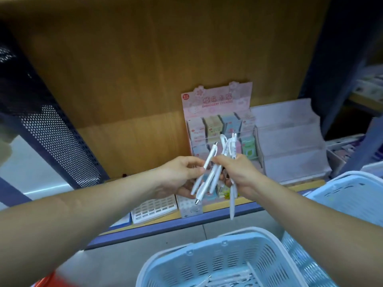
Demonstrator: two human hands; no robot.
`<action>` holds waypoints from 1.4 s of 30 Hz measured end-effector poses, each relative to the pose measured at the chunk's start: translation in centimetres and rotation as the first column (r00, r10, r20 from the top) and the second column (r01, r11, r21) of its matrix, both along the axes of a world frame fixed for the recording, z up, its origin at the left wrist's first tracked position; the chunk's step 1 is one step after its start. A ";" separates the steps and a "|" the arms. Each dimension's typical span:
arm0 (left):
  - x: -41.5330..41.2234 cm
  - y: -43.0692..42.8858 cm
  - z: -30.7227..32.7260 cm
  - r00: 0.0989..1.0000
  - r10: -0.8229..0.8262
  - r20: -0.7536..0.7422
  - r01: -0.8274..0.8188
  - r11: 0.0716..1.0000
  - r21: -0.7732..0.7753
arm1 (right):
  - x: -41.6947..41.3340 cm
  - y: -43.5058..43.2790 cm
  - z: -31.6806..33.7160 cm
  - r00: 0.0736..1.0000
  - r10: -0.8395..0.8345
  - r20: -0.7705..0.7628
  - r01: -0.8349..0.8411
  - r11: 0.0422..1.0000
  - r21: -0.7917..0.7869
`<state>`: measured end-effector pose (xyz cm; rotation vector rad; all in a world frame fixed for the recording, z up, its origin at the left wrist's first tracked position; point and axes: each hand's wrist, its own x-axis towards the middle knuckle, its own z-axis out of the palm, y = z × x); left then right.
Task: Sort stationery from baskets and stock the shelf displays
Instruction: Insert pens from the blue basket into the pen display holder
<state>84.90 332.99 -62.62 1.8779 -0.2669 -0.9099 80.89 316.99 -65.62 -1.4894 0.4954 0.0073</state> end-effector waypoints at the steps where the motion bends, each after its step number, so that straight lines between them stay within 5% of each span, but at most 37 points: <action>1: 0.6 0.5 -0.3 1.000 0.018 -0.004 -0.018 1.000 0.008 | 0.5 -0.2 -0.2 1.000 0.009 -0.021 -0.010 1.000 -0.015; 8: 4.7 4.3 -5.2 0.983 0.181 -0.023 -0.182 0.982 -0.055 | 4.3 1.4 -4.6 0.985 0.102 -0.142 -0.117 0.988 -0.105; 11: 7.0 4.5 -6.6 0.971 0.207 0.119 -0.209 0.978 0.007 | 5.1 2.2 -7.0 0.976 0.112 -0.189 -0.138 0.982 -0.131; 19: 10.2 5.7 -13.6 0.932 -0.160 0.326 0.029 0.928 0.372 | 5.7 2.4 -13.3 0.974 -0.148 -0.174 0.132 0.986 -0.102; 26: 10.0 4.8 -16.7 0.764 -0.527 0.373 0.253 0.776 0.577 | 6.0 2.1 -14.8 0.966 -0.188 -0.179 0.179 0.982 -0.064; 38: 6.9 5.9 -17.2 0.702 -0.569 0.428 0.283 0.775 0.566 | 5.3 1.3 -14.1 0.976 -0.120 -0.179 0.110 0.992 -0.064; 42: 5.4 6.2 -18.5 0.759 -0.518 0.394 0.281 0.807 0.519 | 4.8 2.2 -14.1 0.979 -0.112 -0.173 0.106 0.993 -0.046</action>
